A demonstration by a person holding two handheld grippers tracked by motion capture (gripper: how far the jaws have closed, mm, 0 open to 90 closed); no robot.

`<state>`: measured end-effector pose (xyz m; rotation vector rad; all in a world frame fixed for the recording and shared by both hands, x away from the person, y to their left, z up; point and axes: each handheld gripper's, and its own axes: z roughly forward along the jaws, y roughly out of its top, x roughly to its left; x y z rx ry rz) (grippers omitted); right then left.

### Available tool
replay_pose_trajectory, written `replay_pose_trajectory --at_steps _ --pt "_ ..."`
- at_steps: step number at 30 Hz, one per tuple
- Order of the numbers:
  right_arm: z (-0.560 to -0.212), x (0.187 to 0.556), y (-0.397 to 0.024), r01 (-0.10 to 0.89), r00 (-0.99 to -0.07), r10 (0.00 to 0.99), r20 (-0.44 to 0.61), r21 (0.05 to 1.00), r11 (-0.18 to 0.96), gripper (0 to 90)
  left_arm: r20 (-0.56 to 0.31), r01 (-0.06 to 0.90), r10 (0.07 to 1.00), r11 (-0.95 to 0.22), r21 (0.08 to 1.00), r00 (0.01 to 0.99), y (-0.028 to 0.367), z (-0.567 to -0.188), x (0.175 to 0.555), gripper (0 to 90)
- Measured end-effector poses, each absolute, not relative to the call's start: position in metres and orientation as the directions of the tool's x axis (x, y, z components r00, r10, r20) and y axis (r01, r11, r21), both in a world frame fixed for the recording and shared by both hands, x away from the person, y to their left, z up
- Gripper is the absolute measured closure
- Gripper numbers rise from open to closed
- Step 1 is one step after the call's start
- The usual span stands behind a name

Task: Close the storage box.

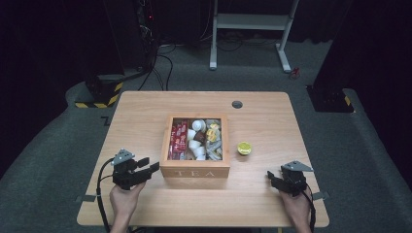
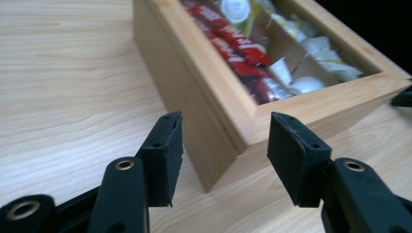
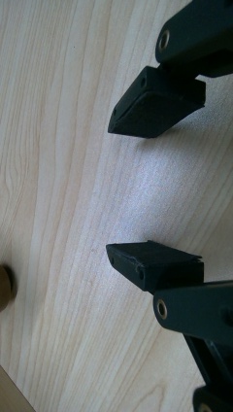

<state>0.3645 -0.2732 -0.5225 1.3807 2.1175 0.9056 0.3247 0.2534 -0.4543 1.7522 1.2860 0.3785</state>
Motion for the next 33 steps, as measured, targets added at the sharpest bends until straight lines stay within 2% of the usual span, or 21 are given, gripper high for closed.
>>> replay_pose_trajectory --at_steps 16,25,33 --pt "-0.522 0.364 -0.273 0.621 -0.395 0.918 -0.018 0.731 0.282 38.3 -0.218 0.628 0.921 -0.036 0.778 0.323 0.273 -0.473 0.323 45.9" --pt "-0.522 0.364 -0.273 0.621 -0.395 0.918 -0.018 0.731 0.282 38.3 -0.159 0.652 0.942 -0.078 0.754 0.297 0.273 -0.491 0.323 45.6" --pt "-0.522 0.364 -0.273 0.621 -0.395 0.918 -0.018 0.731 0.282 38.3 -0.145 0.667 0.950 -0.080 0.740 0.275 0.275 -0.503 0.325 45.5"
